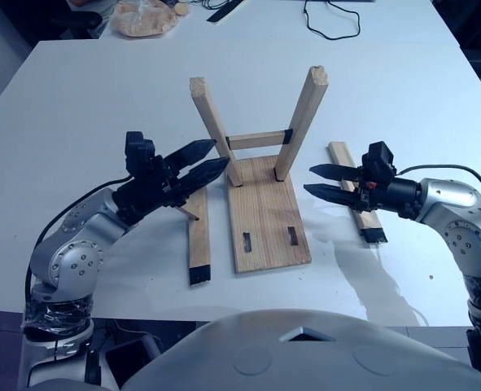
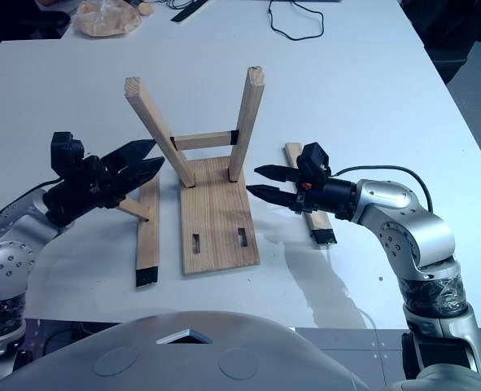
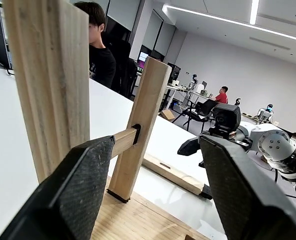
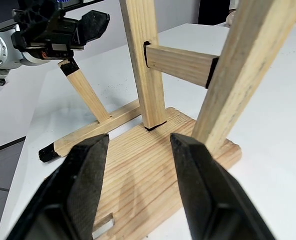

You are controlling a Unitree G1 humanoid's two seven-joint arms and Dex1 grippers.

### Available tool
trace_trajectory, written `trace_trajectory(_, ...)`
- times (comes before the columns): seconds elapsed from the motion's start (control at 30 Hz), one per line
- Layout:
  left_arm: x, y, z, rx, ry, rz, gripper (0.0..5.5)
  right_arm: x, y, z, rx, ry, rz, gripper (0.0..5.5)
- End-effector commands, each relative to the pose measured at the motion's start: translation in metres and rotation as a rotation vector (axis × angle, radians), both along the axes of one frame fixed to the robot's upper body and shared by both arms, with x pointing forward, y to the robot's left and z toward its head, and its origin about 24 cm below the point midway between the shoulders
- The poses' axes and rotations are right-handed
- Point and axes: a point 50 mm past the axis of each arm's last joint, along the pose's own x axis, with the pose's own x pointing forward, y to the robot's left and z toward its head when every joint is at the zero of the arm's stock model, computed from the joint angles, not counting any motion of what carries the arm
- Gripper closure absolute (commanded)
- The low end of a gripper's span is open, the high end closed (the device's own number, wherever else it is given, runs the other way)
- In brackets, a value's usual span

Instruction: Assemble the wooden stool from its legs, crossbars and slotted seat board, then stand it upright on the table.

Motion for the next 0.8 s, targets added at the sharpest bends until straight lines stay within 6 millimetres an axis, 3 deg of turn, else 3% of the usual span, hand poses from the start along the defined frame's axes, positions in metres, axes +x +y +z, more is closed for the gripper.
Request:
trace_trajectory(0.03,0.016,-0.001,0.054,-0.03,-0.158,0.014,2.39,0.002,-0.001,0.001,-0.022,-0.014,-0.002,3.24)
trace_trajectory(0.13,0.01,-0.009,0.095,-0.034,-0.271,-0.058,2.39,0.001,-0.001,0.001,-0.018,-0.019,-0.014,3.24)
trace_trajectory(0.2,-0.004,-0.014,0.097,0.011,-0.244,-0.143,2.39,0.0,-0.001,0.001,-0.013,-0.024,-0.026,3.24)
trace_trajectory(0.37,-0.055,-0.008,0.029,0.272,0.112,-0.326,2.39,-0.007,-0.002,-0.002,-0.005,-0.026,-0.066,3.24)
trace_trajectory(0.5,-0.08,0.0,-0.023,0.407,0.285,-0.332,2.39,-0.011,-0.002,-0.004,0.001,-0.02,-0.083,3.24)
trace_trajectory(0.6,-0.087,0.006,-0.058,0.509,0.307,-0.355,2.39,-0.012,0.0,-0.007,-0.001,-0.017,-0.083,3.24)
trace_trajectory(0.7,-0.086,0.019,-0.074,0.592,0.299,-0.353,2.39,-0.013,0.002,-0.006,-0.003,-0.022,-0.075,3.24)
trace_trajectory(0.8,-0.072,0.055,-0.081,0.728,0.282,-0.312,2.39,-0.016,0.0,-0.006,-0.004,-0.022,-0.091,3.24)
